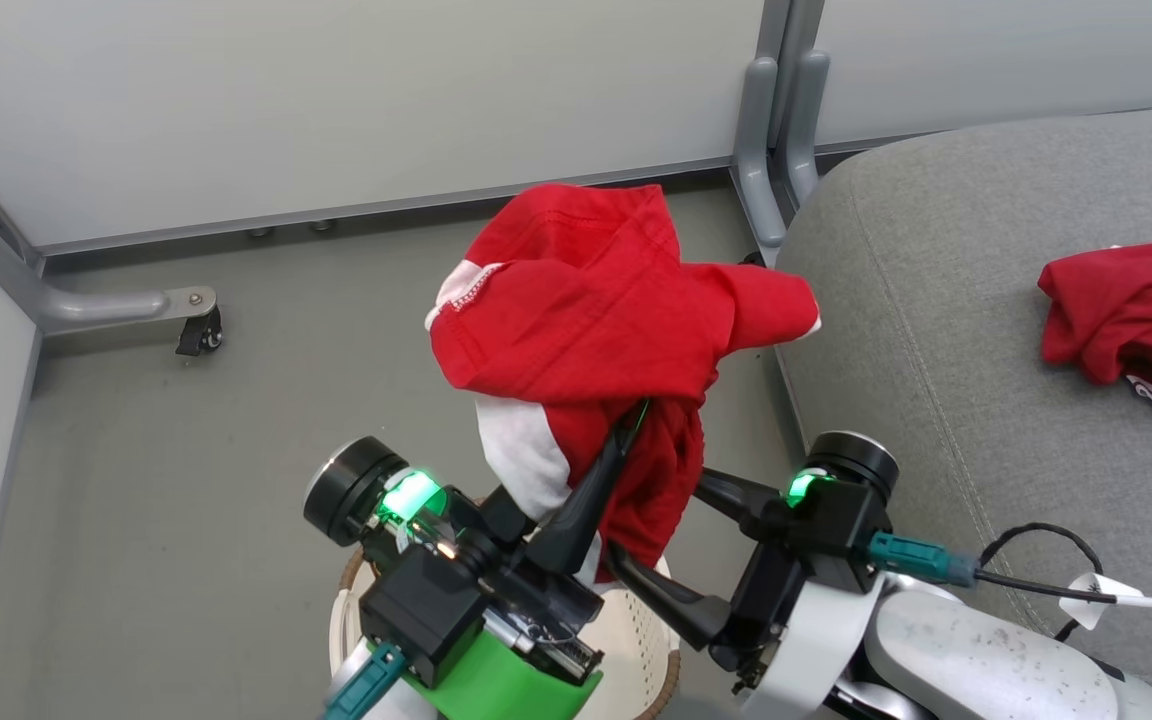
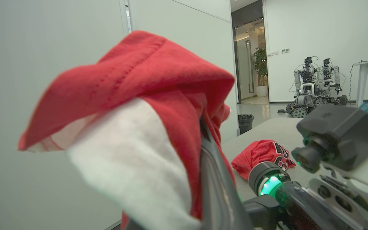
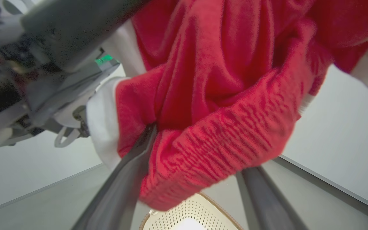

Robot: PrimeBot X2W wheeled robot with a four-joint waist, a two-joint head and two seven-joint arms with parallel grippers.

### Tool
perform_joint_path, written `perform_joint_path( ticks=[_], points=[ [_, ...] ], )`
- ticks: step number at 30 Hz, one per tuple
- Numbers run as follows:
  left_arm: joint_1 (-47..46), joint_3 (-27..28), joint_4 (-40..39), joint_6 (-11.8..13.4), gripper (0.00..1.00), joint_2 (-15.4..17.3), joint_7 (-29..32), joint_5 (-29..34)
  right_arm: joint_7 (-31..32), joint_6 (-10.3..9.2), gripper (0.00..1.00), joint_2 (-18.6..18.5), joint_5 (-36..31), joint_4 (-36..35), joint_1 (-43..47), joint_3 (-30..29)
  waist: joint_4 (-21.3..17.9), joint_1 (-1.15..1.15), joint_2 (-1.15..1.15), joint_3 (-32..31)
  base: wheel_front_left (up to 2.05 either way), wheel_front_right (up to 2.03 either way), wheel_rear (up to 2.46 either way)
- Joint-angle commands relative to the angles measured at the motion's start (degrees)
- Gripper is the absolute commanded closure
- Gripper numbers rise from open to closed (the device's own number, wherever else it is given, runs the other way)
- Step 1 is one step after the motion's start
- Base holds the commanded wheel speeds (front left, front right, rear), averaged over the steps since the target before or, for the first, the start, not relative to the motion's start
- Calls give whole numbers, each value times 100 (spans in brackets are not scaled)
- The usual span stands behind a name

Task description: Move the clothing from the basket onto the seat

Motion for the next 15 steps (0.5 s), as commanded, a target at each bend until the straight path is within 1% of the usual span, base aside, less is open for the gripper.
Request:
perform_joint_path(
  ticks=[1, 10, 11, 12, 15],
  points=[
    [-14, -16, 24, -23, 100, 22, -20, -26, -17, -9, 0, 39, -11, 14, -115, 70, 4, 0, 0, -12, 0, 0, 0],
    [-19, -58, 106, -23, 100, -1, -20, -85, -17, -10, 0, 158, -223, 129, -444, 407, 61, 0, 0, -49, 0, 0, 0],
    [-13, -61, 113, -23, 100, -5, -20, -92, -18, -10, 64, 173, -255, 140, -461, 402, 70, 0, 0, -49, 0, 0, 0],
    [-7, -63, 118, -23, 100, -9, -20, -98, -17, -9, 100, 196, -306, 129, -469, 383, 78, 0, 0, -48, 0, 0, 0],
    [8, -58, 141, -23, 100, -13, -20, -112, -17, -9, 100, 252, -434, 97, -382, 231, 104, 0, 0, -48, 0, 0, 0]
  ],
)
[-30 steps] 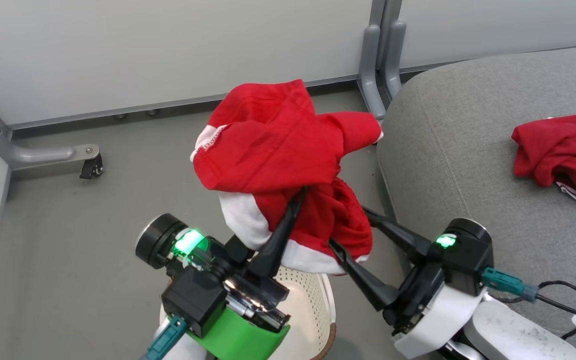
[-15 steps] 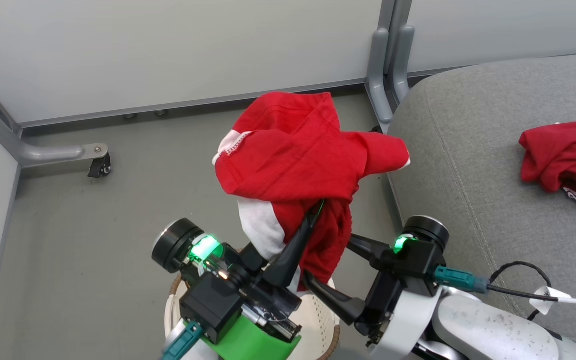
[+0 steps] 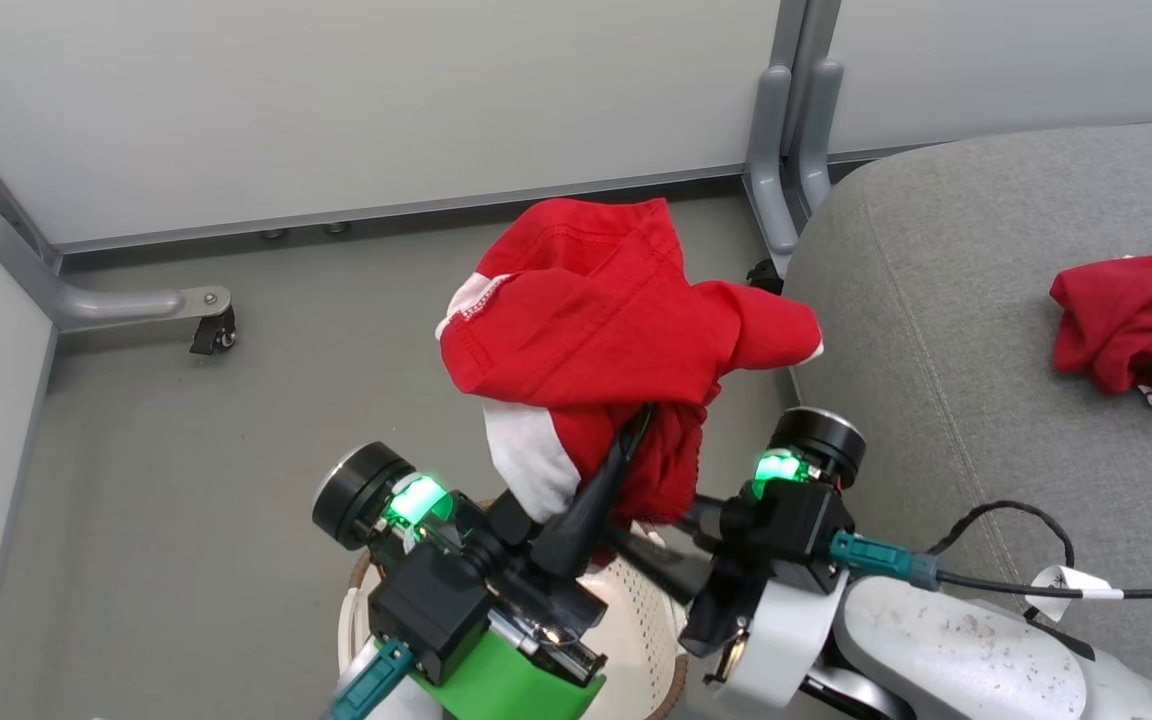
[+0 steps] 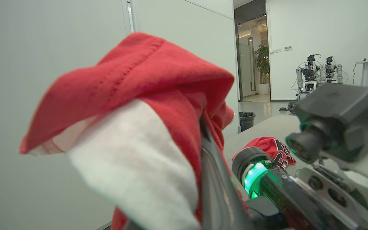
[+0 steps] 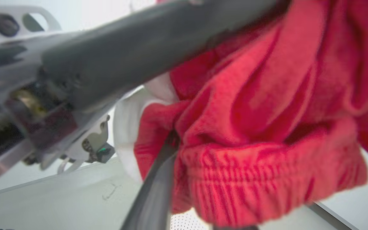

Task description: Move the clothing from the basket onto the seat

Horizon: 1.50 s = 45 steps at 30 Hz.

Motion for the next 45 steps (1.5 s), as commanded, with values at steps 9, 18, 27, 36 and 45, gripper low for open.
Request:
perform_joint_path(
  ticks=[9, 18, 27, 36, 45],
  points=[
    [89, 84, 60, -23, 100, -17, -20, -78, -18, -10, 100, 55, -228, -48, 276, -353, 38, 0, 0, -54, 0, 0, 0],
    [129, 142, 73, -23, 100, -40, -19, -95, -17, -10, 100, 39, -342, -70, 393, -459, 4, 0, 0, -102, 0, 0, 0],
    [187, 224, 120, -23, 0, -83, -19, -64, -18, -9, 100, 103, -623, -132, 623, -973, 3, 0, 0, -144, 0, 0, 0],
    [182, 311, 99, -23, 0, -103, -19, -28, -18, -10, 100, 251, -1071, -307, 905, -1787, -12, 0, 0, -133, 0, 0, 0],
    [286, 577, 167, -23, 0, -78, -18, 9, -17, -10, 100, 431, -1926, -731, 1215, -2834, 10, 0, 0, -128, 0, 0, 0]
  ],
)
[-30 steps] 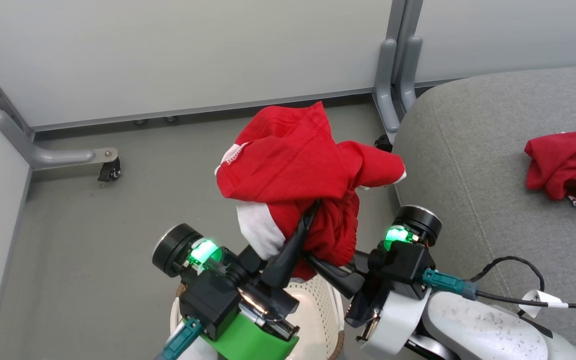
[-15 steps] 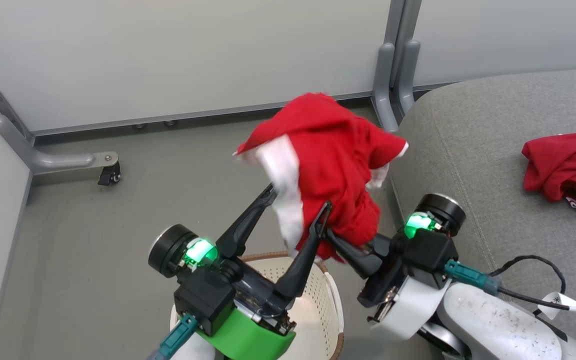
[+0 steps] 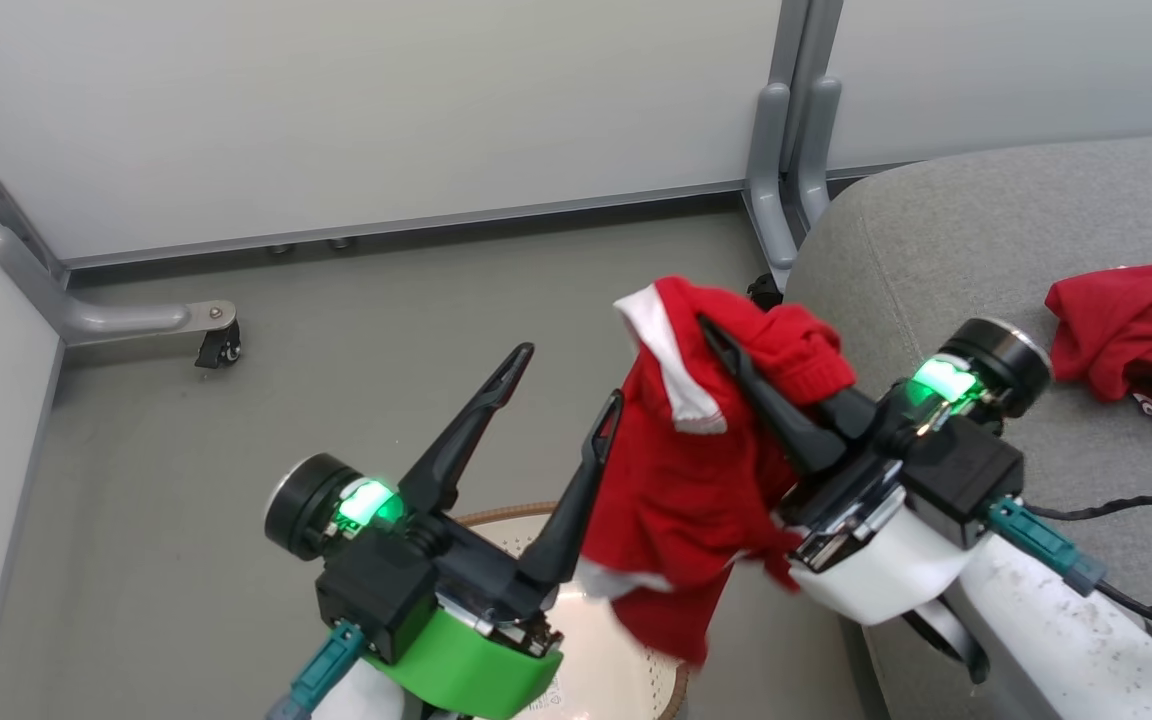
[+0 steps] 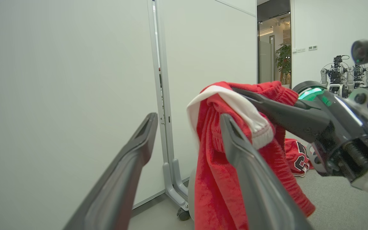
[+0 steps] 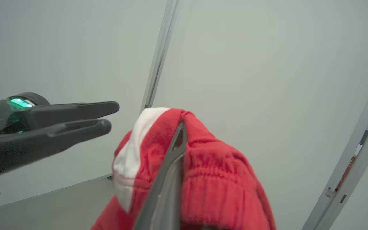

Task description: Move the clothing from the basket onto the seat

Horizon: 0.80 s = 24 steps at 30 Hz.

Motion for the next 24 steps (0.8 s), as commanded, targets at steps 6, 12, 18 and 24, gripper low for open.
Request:
perform_joint_path(
  ticks=[6, 12, 18, 24],
  points=[
    [329, 416, 205, -23, 0, 48, -12, 94, -17, -10, 100, 86, -452, -277, 333, -715, 50, 0, 0, 4, 0, 0, 0],
    [690, 1092, 673, -22, 0, -85, -11, 144, -17, -10, 100, 164, -703, -425, 655, -1398, 124, 0, 0, 3, 0, 0, 0],
    [997, 1585, 1119, -22, 0, -155, -11, 315, -18, -10, 100, 357, -855, -542, 1019, -2111, 216, 0, 0, 3, 0, 0, 0],
    [1243, 2113, 1472, -22, 0, -273, -11, 386, -18, -10, 100, 555, -979, -610, 1361, -2641, 300, 0, 0, -3, 0, 0, 0]
  ],
)
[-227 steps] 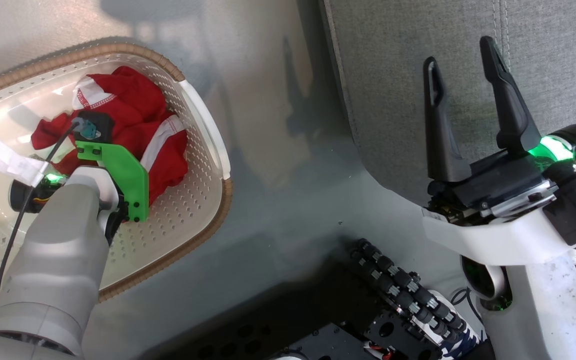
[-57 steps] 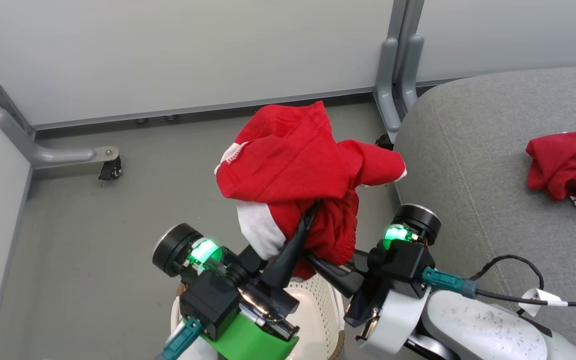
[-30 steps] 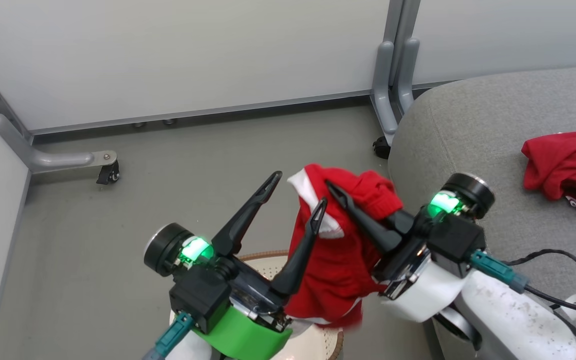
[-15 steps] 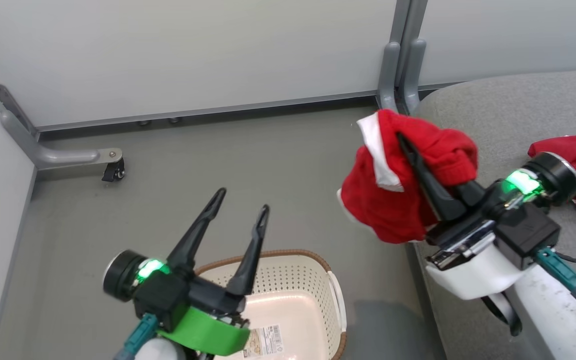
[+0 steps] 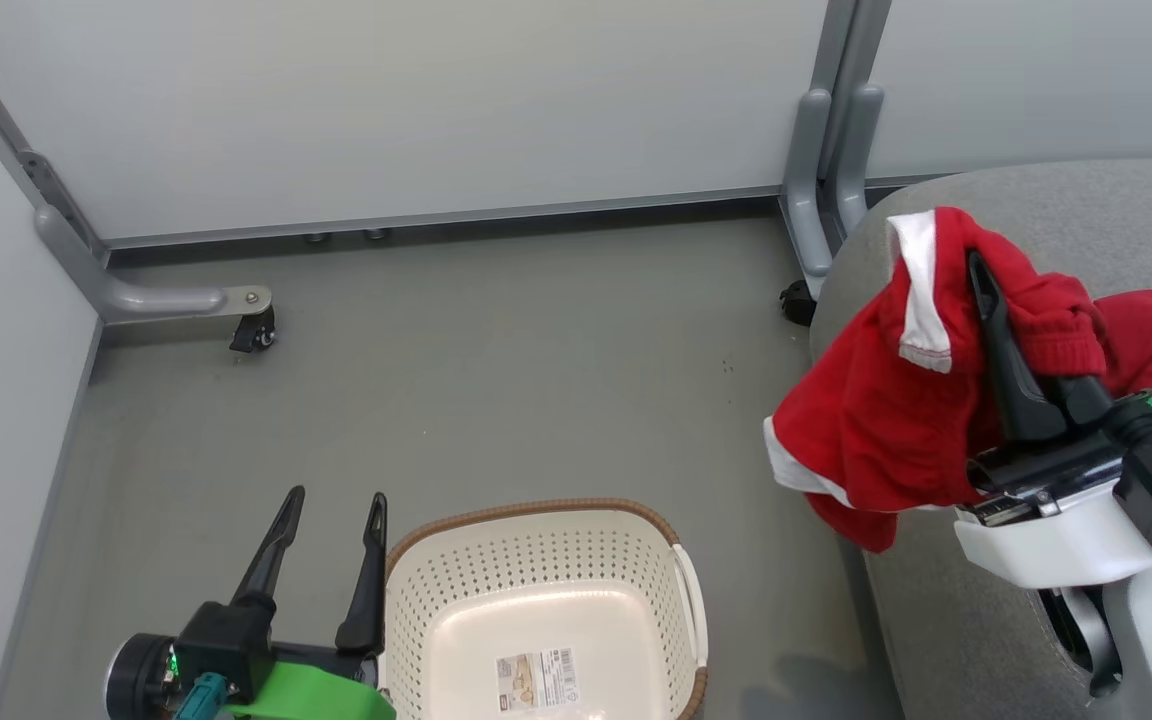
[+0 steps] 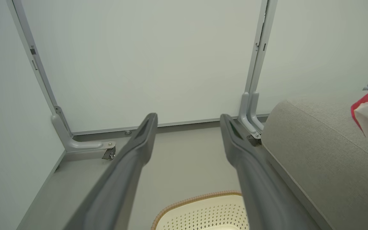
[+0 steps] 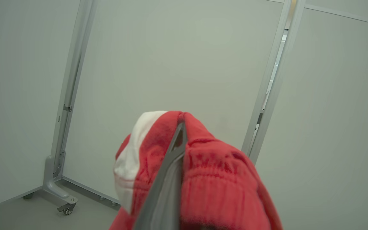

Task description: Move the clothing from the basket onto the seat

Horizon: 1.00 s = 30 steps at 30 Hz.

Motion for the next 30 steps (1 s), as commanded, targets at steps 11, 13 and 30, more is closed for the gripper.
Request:
perform_joint_path(
  ticks=[11, 13, 30],
  points=[
    [326, 333, 434, -20, 0, -110, -3, -17, -19, -10, 100, 256, -96, 46, 474, -477, 82, 0, 0, -46, 0, 0, 0],
    [353, 337, 474, -20, 0, -116, -2, -17, -19, -10, 100, 272, -92, 57, 479, -483, 83, 0, 0, -45, 0, 0, 0],
    [323, 273, 361, -20, 0, -122, -3, -109, -18, -10, 100, 286, -5, 68, 418, -545, -56, 0, 0, -21, 0, 0, 0]
  ],
)
